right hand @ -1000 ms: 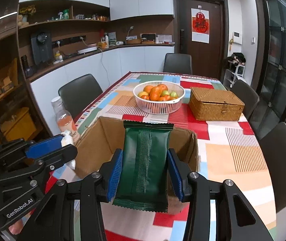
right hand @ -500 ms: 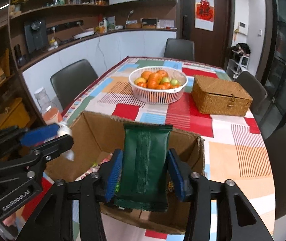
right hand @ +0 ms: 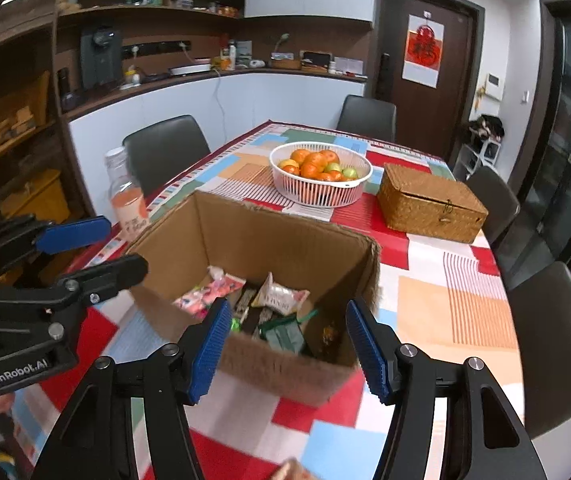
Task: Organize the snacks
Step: 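Carry both snacks into the cardboard box and open both tools, then grasp the FORTUNE BISCUITS bag with the right tool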
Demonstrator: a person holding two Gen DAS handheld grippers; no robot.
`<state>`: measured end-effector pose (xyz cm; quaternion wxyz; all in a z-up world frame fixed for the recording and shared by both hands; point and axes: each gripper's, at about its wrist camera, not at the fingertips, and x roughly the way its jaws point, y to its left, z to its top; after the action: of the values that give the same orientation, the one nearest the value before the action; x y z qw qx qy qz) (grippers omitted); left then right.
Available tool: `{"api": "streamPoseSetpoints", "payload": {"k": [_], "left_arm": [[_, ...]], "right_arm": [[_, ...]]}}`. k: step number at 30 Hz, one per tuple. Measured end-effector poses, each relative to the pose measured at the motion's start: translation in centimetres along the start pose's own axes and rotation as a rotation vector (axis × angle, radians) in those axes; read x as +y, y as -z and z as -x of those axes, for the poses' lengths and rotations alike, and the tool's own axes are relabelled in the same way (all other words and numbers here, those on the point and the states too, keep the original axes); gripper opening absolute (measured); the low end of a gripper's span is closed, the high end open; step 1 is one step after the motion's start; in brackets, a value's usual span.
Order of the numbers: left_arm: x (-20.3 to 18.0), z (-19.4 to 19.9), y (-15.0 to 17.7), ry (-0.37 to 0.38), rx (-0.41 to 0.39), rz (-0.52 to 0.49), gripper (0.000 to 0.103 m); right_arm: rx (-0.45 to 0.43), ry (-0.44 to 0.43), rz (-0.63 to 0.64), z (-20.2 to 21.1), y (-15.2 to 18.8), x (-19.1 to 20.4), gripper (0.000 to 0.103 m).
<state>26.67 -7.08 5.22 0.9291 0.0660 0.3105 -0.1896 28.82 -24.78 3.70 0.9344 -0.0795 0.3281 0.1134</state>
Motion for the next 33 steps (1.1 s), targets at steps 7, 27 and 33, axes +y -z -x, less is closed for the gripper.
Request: {"api": "streamPoseSetpoints", "payload": {"k": [7,27,33], "left_arm": [[-3.1,0.6,2.4,0.03,0.044,-0.019,0.056],[-8.2,-3.4,9.0,0.08,0.276,-0.07,0.056],[-8.3,-4.9,9.9,0.076,0.324,-0.075,0.056]], "right_arm": [[0.044,-0.005,0.04,1.9,3.2,-0.5,0.061],[0.339,-0.039,0.108,-0.7,12.4,-2.1,0.061],[0.402,-0.06,0.116,-2.3,13.9,-2.2,0.061]]}}
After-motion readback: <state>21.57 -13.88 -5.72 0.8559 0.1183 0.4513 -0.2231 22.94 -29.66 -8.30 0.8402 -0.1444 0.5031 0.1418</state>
